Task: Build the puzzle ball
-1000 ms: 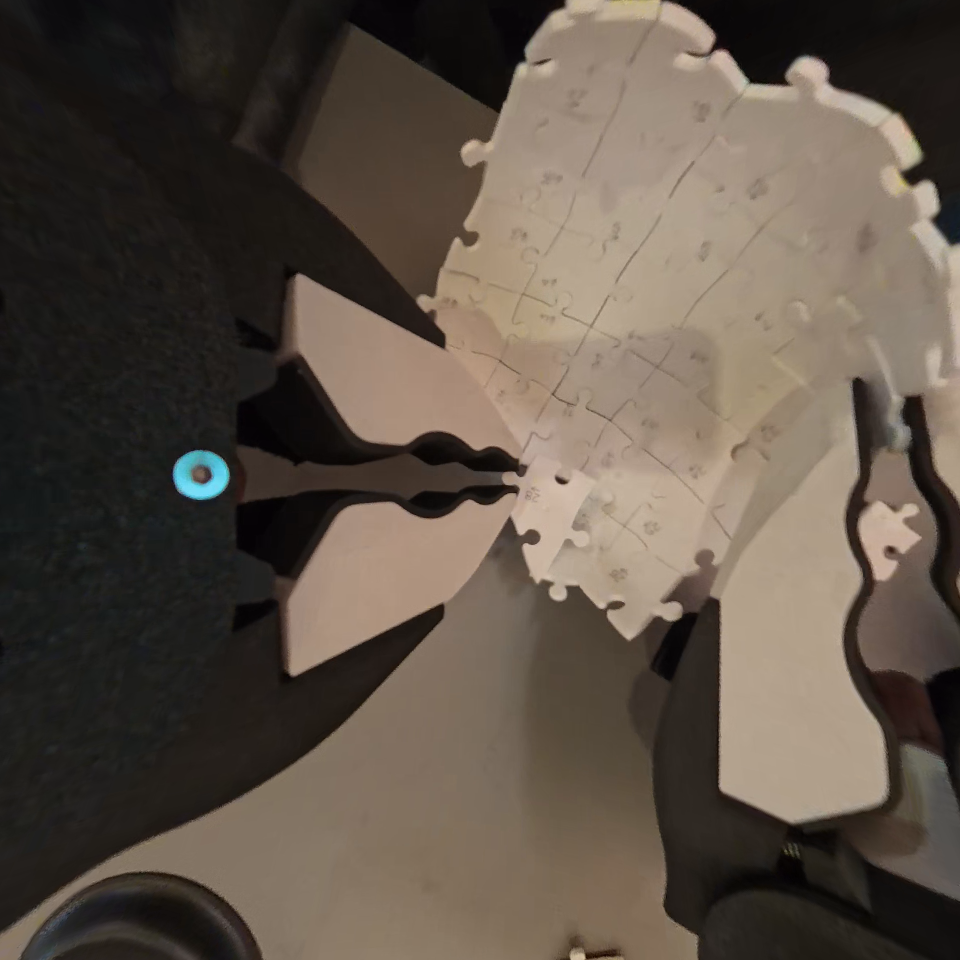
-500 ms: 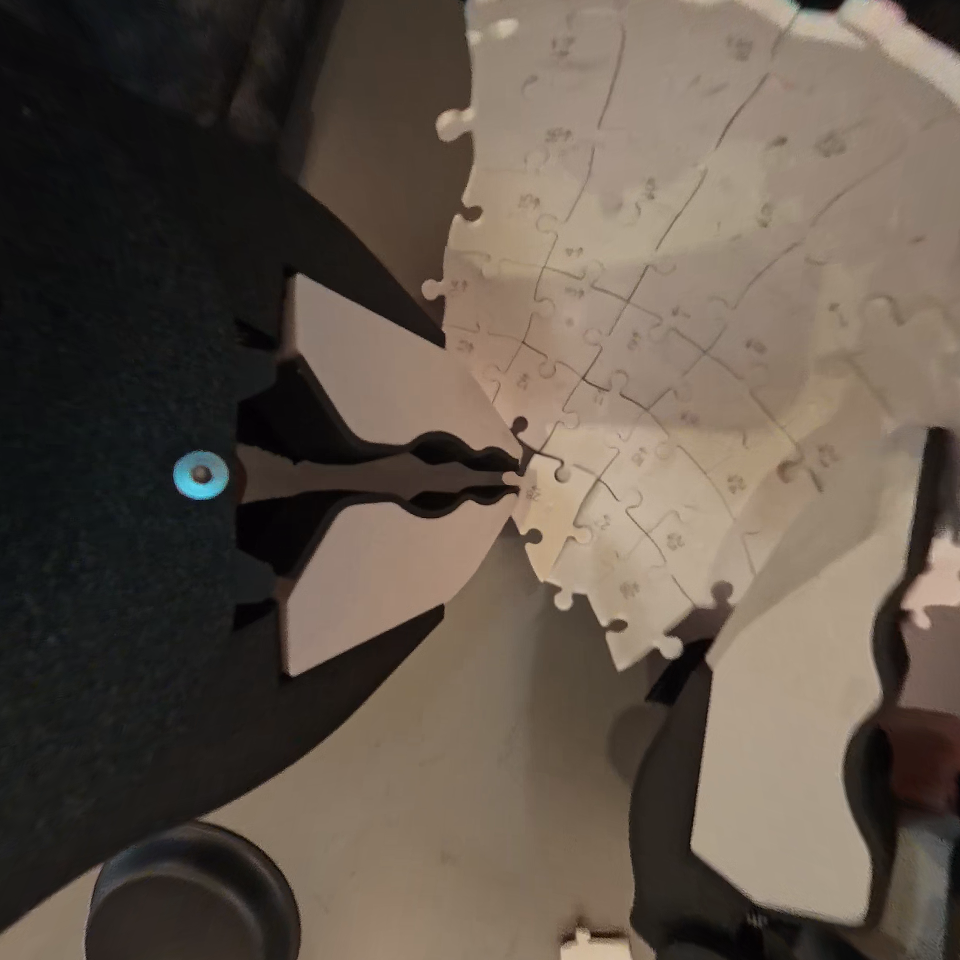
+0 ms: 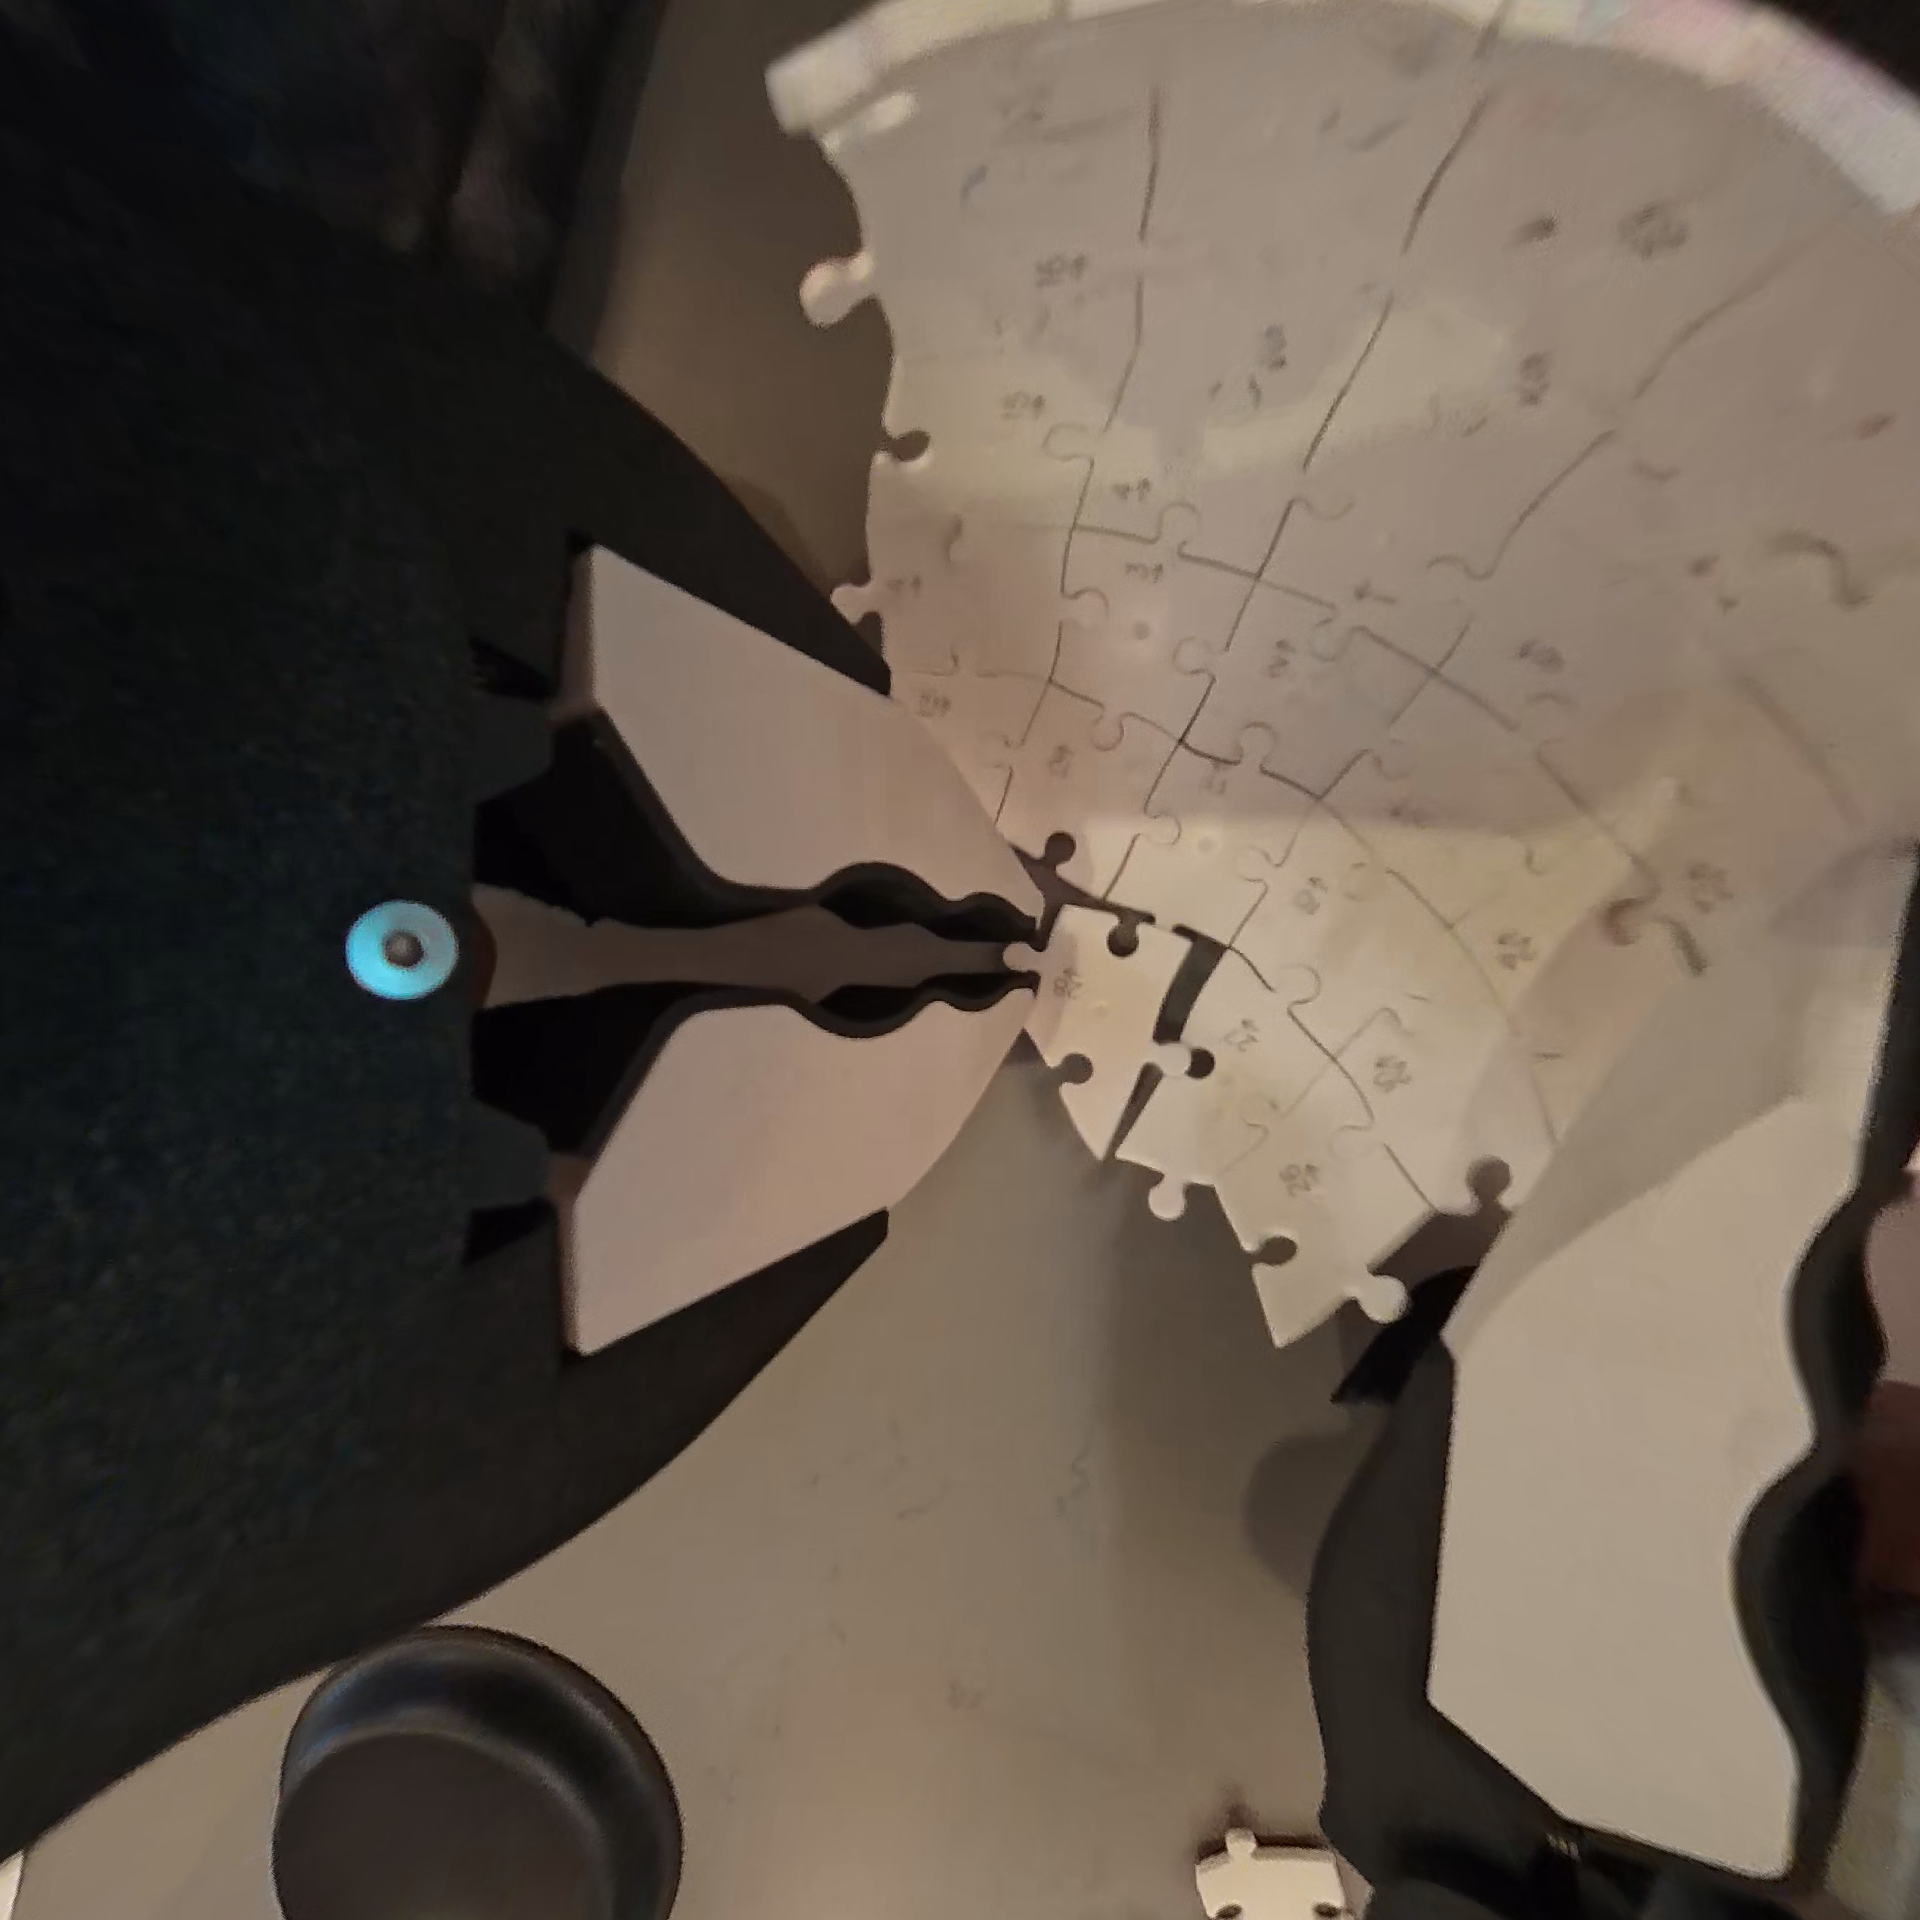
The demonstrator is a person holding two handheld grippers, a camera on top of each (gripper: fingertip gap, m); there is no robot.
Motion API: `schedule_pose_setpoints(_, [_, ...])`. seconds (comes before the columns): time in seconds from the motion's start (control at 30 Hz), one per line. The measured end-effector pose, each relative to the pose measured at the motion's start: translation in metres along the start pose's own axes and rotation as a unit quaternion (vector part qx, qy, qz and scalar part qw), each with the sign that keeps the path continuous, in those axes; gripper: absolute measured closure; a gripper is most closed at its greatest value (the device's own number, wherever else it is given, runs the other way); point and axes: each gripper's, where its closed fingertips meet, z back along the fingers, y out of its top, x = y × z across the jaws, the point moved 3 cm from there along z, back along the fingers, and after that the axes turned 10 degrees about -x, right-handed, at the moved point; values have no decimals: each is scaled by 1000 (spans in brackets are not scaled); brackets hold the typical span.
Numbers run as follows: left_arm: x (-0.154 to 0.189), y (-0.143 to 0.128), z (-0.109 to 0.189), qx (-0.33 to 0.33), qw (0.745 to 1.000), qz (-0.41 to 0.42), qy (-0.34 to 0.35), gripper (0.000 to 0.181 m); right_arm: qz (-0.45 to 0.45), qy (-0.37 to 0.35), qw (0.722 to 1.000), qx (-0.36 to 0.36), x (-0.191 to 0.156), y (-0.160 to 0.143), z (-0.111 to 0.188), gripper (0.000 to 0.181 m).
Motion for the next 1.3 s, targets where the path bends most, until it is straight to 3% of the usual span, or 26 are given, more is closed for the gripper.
schedule_pose_setpoints(0.8, [-3,3,1,15,1000,19,-4,177,-54,61,995,50,0,1,-5,174])
schedule_pose_setpoints(1.3, [-8,15,7,77,995,54,-16,177,-73,91,990,86,-1,2,-4,181])
